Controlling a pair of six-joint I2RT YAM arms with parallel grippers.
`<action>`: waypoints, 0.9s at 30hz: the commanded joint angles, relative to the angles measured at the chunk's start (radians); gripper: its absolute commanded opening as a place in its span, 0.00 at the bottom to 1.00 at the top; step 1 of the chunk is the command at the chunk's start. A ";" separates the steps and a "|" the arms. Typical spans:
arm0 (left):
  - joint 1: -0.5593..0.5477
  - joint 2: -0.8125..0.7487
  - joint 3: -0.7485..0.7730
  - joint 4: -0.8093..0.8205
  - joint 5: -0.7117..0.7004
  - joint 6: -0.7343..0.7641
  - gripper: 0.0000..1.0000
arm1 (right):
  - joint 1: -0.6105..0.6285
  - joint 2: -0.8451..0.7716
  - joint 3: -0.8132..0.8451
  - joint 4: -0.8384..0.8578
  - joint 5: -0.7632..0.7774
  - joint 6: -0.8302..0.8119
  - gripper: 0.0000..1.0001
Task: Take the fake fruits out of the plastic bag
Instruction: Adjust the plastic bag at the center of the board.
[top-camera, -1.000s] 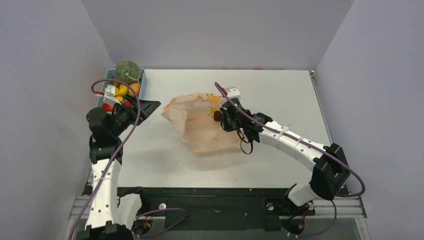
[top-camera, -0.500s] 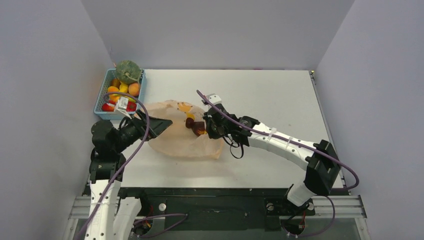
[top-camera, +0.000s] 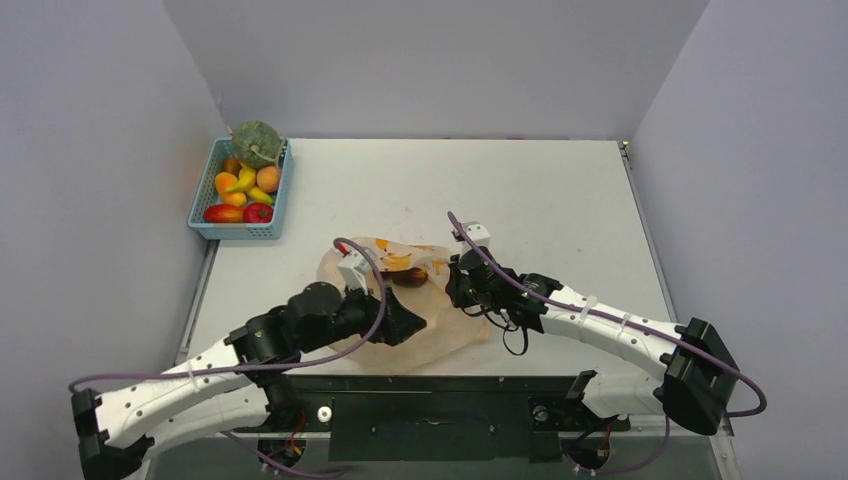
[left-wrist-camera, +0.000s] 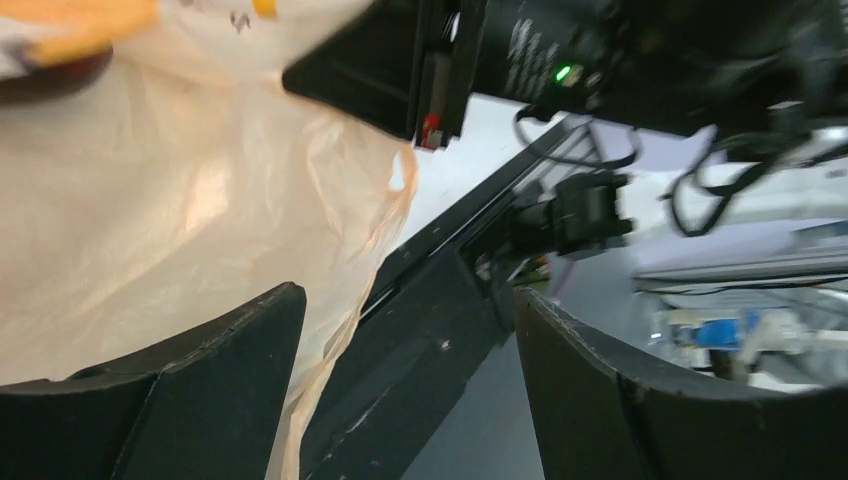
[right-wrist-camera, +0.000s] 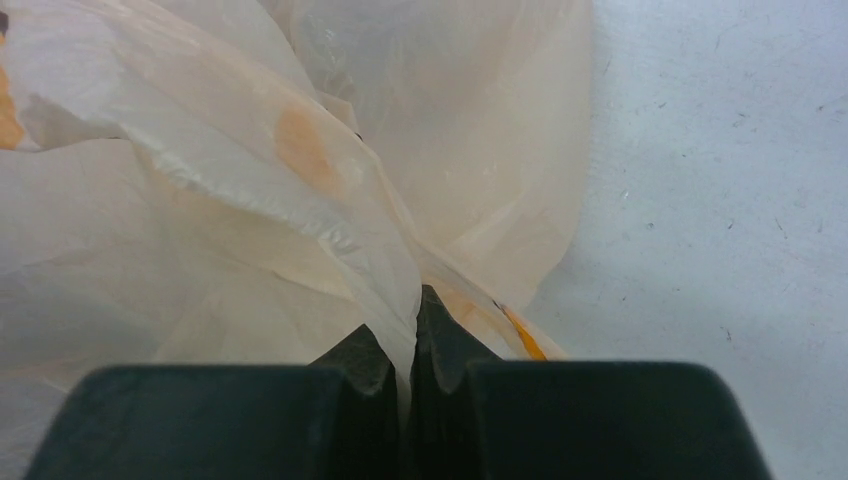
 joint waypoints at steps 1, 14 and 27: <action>-0.224 0.160 0.096 -0.059 -0.389 0.015 0.74 | -0.010 -0.005 0.012 0.070 0.028 0.023 0.00; -0.289 0.369 0.149 -0.151 -0.728 -0.102 0.75 | -0.018 -0.031 -0.033 0.103 0.024 0.063 0.00; -0.166 0.522 0.096 0.019 -0.752 -0.151 0.78 | -0.017 -0.046 -0.043 0.106 0.007 0.065 0.00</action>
